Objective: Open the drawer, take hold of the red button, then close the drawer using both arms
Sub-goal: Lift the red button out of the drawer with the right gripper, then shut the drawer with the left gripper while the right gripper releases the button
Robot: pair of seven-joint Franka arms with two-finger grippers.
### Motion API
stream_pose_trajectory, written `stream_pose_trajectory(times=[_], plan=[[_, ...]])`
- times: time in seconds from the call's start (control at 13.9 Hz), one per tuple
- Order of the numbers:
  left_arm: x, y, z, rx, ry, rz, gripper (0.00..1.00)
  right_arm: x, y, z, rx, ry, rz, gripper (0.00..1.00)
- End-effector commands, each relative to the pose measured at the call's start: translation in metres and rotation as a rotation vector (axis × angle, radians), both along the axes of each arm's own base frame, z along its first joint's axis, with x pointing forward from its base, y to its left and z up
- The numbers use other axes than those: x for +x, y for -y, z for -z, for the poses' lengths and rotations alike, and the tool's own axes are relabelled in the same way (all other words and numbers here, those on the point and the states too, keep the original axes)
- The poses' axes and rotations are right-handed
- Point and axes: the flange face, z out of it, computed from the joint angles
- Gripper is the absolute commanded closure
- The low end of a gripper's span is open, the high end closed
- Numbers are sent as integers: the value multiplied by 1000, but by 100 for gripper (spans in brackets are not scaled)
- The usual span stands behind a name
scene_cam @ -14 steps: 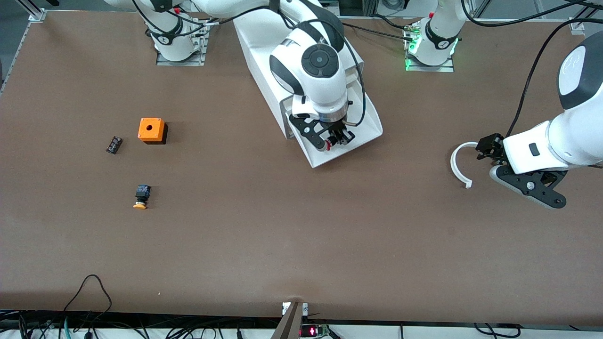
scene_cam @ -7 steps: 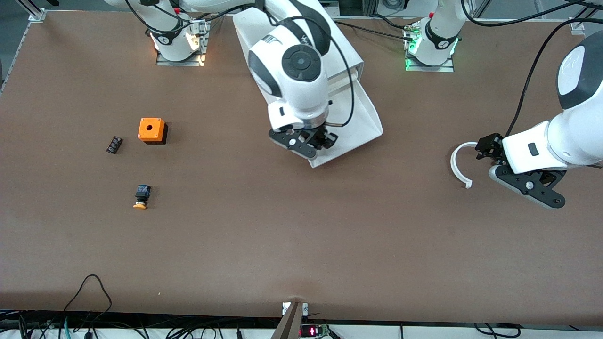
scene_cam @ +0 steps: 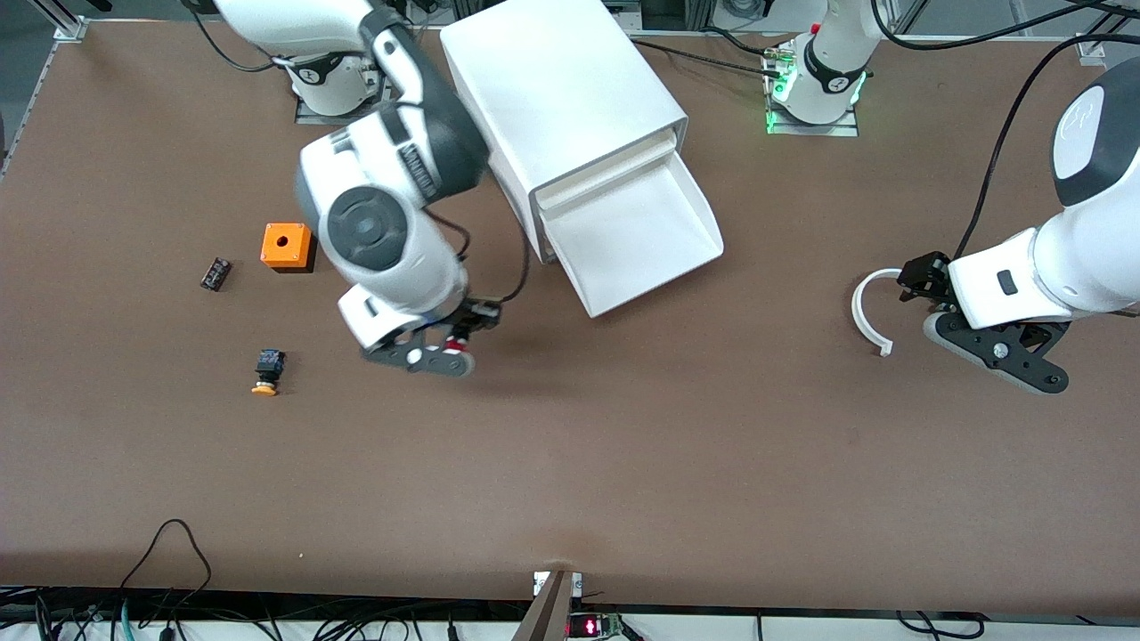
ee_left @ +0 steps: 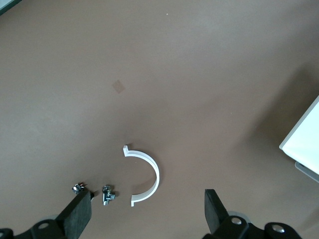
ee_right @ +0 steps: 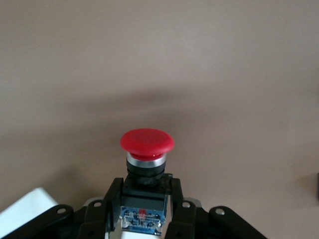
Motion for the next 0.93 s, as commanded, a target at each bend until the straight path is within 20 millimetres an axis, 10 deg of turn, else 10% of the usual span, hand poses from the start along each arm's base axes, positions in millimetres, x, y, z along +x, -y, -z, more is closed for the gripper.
stream_pose_trajectory(times=[0.0,0.57,0.86], plan=[[-6,19,-5,10,16,-137,0,10,45,17,18,-46,-91,100],[10,107,119,-38,85,-616,0,22,207,109,67,-44,-216,100],[-25,182,183,-14,81,-849,0,15,264,149,75,-61,-211,100]])
